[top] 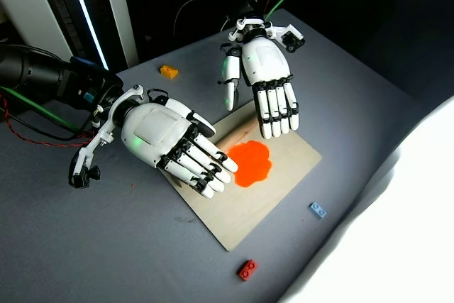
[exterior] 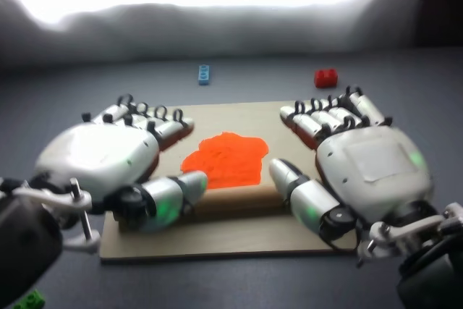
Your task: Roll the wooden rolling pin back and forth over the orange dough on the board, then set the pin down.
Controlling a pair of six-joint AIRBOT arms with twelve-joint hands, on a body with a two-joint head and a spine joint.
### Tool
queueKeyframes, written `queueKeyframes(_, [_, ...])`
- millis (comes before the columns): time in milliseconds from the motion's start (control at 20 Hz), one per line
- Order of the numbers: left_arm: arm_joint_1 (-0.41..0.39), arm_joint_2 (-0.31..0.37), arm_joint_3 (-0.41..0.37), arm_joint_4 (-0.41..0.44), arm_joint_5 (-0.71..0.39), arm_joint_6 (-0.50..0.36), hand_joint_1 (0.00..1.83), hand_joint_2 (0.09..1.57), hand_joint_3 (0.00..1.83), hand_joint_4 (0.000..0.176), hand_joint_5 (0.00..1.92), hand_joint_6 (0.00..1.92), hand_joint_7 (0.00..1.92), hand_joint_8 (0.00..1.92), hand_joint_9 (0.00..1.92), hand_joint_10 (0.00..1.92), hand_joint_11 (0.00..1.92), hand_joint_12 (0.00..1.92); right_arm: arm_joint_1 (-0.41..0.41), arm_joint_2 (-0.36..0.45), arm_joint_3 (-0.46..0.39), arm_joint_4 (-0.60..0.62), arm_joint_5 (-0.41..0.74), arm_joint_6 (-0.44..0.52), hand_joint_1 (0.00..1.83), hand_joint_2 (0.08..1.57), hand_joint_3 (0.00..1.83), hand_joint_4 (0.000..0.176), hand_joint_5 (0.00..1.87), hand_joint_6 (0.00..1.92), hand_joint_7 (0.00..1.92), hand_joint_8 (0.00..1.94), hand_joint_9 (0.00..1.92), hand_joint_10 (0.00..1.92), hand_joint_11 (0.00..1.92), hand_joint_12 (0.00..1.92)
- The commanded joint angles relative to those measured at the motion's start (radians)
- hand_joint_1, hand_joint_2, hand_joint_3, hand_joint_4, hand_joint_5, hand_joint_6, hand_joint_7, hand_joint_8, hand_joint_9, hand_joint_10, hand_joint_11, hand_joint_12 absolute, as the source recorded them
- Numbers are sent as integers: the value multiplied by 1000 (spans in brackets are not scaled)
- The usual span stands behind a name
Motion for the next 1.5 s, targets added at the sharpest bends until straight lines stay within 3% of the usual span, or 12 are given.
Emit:
queueKeyframes(0, [-28, 15, -6, 32, -58, 21, 0, 1439, 0, 0, 213, 5, 251, 4, 214, 8, 0, 320, 15, 12, -8, -76, 83, 0, 0, 1404, 0, 0, 381, 0, 406, 1, 365, 3, 0, 857])
queueKeyframes(200, [-143, 48, -30, -54, 49, 185, 0, 1437, 0, 0, 217, 2, 252, 0, 219, 2, 0, 380, 40, 78, -42, -76, 64, 1, 0, 1400, 0, 0, 381, 4, 400, 4, 366, 5, 0, 893])
queueKeyframes(400, [-191, 74, -63, -62, 112, 230, 0, 1401, 0, 0, 226, 7, 273, 6, 233, 4, 0, 379, 77, 157, -77, -76, 23, 11, 0, 1380, 0, 0, 381, 3, 405, 2, 366, 4, 0, 859])
queueKeyframes(550, [-192, 116, -92, -62, 142, 239, 0, 1379, 0, 0, 351, 36, 442, 37, 351, 36, 0, 667, 110, 219, -99, -76, -26, 37, 0, 1356, 0, 0, 452, 28, 530, 40, 463, 42, 0, 996])
queueKeyframes(700, [-200, 150, -106, -66, 154, 238, 0, 1382, 0, 0, 513, 95, 627, 107, 519, 118, 0, 1065, 141, 264, -111, -76, -76, 75, 0, 1353, 0, 0, 605, 94, 730, 125, 625, 132, 0, 1376])
queueKeyframes(750, [-210, 157, -107, -66, 169, 241, 0, 1397, 0, 0, 509, 342, 563, 456, 410, 631, 0, 1279, 151, 276, -111, -76, -99, 84, 0, 1356, 0, 0, 633, 211, 740, 309, 571, 503, 31, 1517])
queueKeyframes(800, [-225, 161, -106, -66, 189, 251, 0, 1408, 0, 0, 432, 799, 456, 926, 317, 1092, 0, 1521, 160, 288, -111, -76, -118, 88, 0, 1360, 0, 0, 631, 446, 700, 610, 519, 895, 100, 1623])
queueKeyframes(900, [-256, 162, -104, -83, 215, 282, 0, 1447, 6, 0, 404, 1230, 394, 1328, 279, 1489, 44, 1786, 174, 303, -111, -76, -153, 92, 1, 1376, 2, 0, 583, 913, 636, 1076, 516, 1323, 263, 1760])
queueKeyframes(1000, [-275, 162, -101, -83, 229, 293, 0, 1487, 9, 0, 476, 1326, 445, 1524, 351, 1673, 170, 1909, 182, 308, -111, -76, -178, 99, 84, 1393, 1, 0, 606, 1207, 664, 1339, 540, 1572, 372, 1860])
queueKeyframes(1200, [-288, 159, -106, -84, 238, 295, 0, 1553, 8, 0, 627, 1597, 673, 1719, 589, 1857, 438, 1921, 210, 333, -109, -76, -245, 105, 298, 1427, 2, 0, 725, 1485, 811, 1625, 754, 1746, 704, 1921])
queueKeyframes(1350, [-289, 159, -112, -86, 243, 295, 52, 1561, 3, 0, 705, 1635, 820, 1739, 754, 1920, 613, 1921, 225, 348, -97, -76, -300, 113, 354, 1443, 3, 0, 722, 1657, 884, 1687, 862, 1836, 825, 1921])
queueKeyframes(1450, [-290, 159, -115, -91, 243, 295, 90, 1551, 0, 0, 727, 1694, 825, 1786, 772, 1921, 634, 1921, 222, 348, -89, -76, -315, 114, 389, 1441, 0, 0, 715, 1691, 915, 1695, 884, 1854, 848, 1921])
